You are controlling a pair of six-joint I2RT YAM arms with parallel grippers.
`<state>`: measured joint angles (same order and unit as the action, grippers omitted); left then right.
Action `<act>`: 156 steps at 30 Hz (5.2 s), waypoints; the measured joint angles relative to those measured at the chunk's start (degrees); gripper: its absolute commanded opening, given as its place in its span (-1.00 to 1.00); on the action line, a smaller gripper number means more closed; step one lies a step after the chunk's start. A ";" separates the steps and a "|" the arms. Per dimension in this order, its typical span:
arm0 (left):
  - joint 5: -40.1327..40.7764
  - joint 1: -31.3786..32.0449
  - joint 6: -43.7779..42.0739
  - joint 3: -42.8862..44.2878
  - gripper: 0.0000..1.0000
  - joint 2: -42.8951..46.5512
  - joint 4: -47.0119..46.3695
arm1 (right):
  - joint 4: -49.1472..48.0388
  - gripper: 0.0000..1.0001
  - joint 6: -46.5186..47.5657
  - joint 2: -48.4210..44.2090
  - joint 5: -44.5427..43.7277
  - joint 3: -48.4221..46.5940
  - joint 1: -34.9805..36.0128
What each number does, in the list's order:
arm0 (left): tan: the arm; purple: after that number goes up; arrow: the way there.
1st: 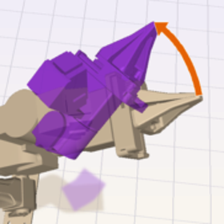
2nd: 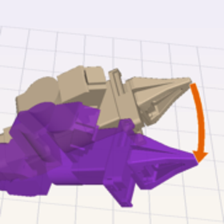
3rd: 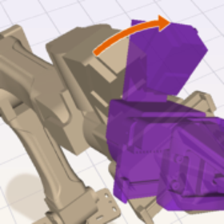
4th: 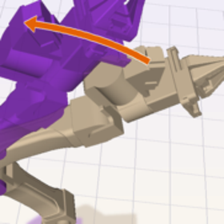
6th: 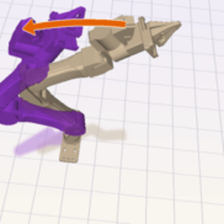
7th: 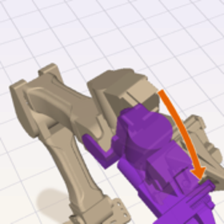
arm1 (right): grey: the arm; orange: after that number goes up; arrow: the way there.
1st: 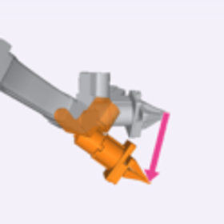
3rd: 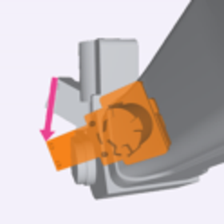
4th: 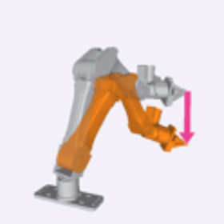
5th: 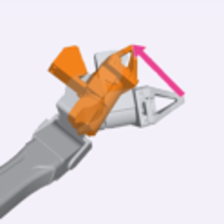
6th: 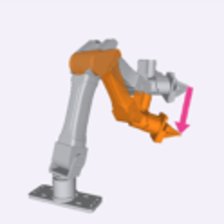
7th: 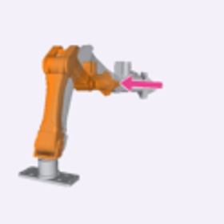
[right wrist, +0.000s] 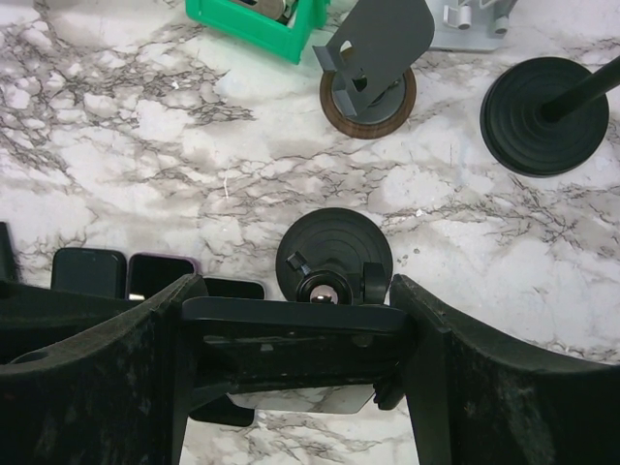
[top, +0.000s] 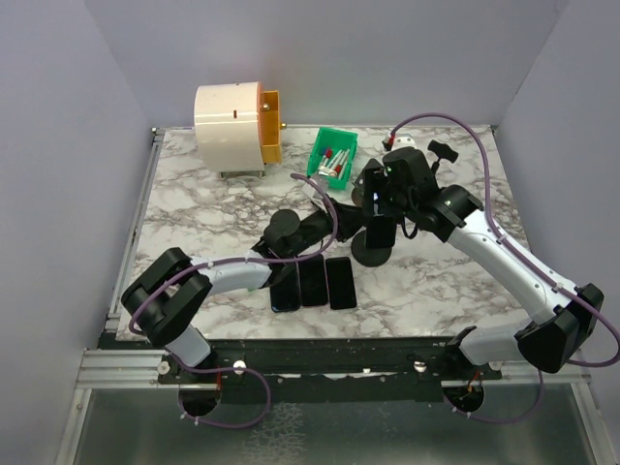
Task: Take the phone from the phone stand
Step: Pick up the phone stand with the phone at the center of the board, then place the phone stand with the phone at the center of the board.
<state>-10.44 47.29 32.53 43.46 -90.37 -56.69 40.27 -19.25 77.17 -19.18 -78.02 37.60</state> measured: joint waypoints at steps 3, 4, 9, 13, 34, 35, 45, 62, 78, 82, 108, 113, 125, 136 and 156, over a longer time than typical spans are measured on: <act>-0.39 -0.48 0.94 -0.33 -1.00 -0.04 -0.72 | -0.02 -0.99 -0.28 0.00 -0.02 0.02 0.00; -0.44 -0.63 1.18 -0.50 -1.00 -0.04 -1.07 | -0.02 -1.00 -0.42 0.00 -0.02 0.07 0.00; -0.90 -1.44 3.13 -2.54 -1.00 -0.04 -4.31 | -0.59 -1.00 -0.96 -0.04 0.02 0.61 0.26; -1.51 -2.23 5.62 -4.13 -1.00 -0.35 -7.80 | -2.10 -1.00 -2.19 -0.66 0.26 1.68 0.50; -6.23 -4.63 18.73 -5.77 -1.00 -7.63 -24.24 | -10.73 -1.00 -10.69 -7.98 9.40 11.30 -3.82; -6.51 -4.76 19.32 -5.79 -1.00 -7.93 -24.81 | -11.10 -1.00 -10.99 -8.24 10.01 11.72 -4.00; -7.82 -5.44 23.17 -6.40 -1.00 -10.05 -29.07 | -13.86 -1.00 -13.11 -10.56 13.44 14.60 -4.74; -8.96 -5.75 20.68 -5.68 0.01 -9.05 -26.32 | -13.81 -1.00 -12.61 -10.78 14.86 14.62 -5.42; -17.40 -6.73 17.46 -4.44 0.11 -6.97 -17.79 | -11.56 -1.00 -5.60 -9.86 16.57 12.55 -6.69; -17.97 -7.21 16.17 -2.64 0.05 -7.61 -15.52 | -10.12 -1.00 -4.44 -8.94 18.38 11.10 -6.40; -29.59 -10.51 18.51 -0.39 0.23 -8.98 -21.20 | -20.37 -0.99 2.19 -16.15 33.05 16.57 -6.71; -34.58 -11.54 26.73 -0.02 0.24 -9.77 -28.15 | -20.35 -1.00 4.39 -17.94 37.81 15.06 -6.71; -35.10 -11.39 17.49 -10.01 0.61 12.52 -14.69 | -10.58 -0.99 6.60 -30.62 50.56 15.10 -6.82; -23.02 -11.34 0.50 -17.97 0.61 38.53 10.19 | -4.85 -0.99 3.93 -35.98 59.76 20.96 -6.80; -18.40 -11.32 -2.08 -19.61 0.61 40.79 17.90 | -3.72 -1.00 3.93 -34.40 63.12 26.69 -5.42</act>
<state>-28.84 35.97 30.46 23.86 -49.58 -38.79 36.56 -15.31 42.76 43.94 -51.33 32.18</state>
